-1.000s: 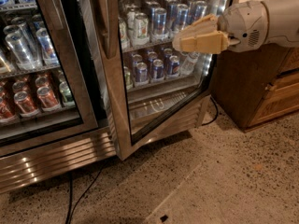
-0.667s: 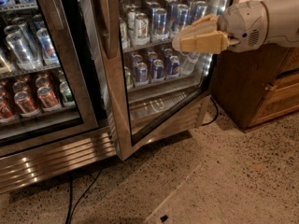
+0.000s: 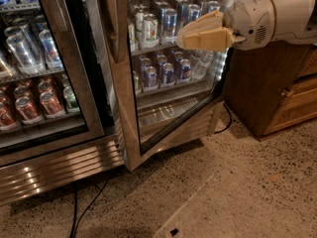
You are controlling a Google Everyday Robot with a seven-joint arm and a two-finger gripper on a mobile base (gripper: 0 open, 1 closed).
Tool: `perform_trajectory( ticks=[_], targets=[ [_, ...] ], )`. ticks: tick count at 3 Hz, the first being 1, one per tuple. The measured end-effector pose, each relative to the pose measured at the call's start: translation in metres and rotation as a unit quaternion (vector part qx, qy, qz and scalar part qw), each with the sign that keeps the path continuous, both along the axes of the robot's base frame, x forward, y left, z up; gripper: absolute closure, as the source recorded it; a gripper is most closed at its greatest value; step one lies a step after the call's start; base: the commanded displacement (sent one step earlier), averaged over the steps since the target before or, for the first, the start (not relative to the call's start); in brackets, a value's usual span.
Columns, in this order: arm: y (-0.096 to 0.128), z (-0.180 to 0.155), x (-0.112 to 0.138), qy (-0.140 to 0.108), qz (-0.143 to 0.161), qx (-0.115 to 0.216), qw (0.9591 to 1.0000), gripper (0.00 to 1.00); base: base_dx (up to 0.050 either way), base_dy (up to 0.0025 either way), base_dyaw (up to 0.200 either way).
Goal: Open right fridge door
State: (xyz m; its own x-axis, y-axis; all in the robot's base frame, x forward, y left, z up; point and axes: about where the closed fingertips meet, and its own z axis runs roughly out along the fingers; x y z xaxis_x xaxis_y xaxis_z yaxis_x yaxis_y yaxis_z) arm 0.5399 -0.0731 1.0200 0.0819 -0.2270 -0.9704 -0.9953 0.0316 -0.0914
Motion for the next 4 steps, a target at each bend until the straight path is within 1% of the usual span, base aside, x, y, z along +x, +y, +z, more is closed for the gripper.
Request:
perform_trajectory(
  ticks=[1,2,3,4],
  targets=[
    [0.0048,-0.0005,0.0076,0.005,-0.005,-0.005,1.0000,0.36,0.000,0.00000,0.000],
    [0.0052,-0.0005,0.0079,0.005,-0.005,-0.005,1.0000,0.12,0.000,0.00000,0.000],
    [0.0060,-0.0005,0.0089,0.005,-0.006,-0.004,1.0000,0.00,0.000,0.00000,0.000],
    [0.0115,0.0020,0.0149,0.004,-0.007,0.003,1.0000,0.00,0.000,0.00000,0.000]
  ],
)
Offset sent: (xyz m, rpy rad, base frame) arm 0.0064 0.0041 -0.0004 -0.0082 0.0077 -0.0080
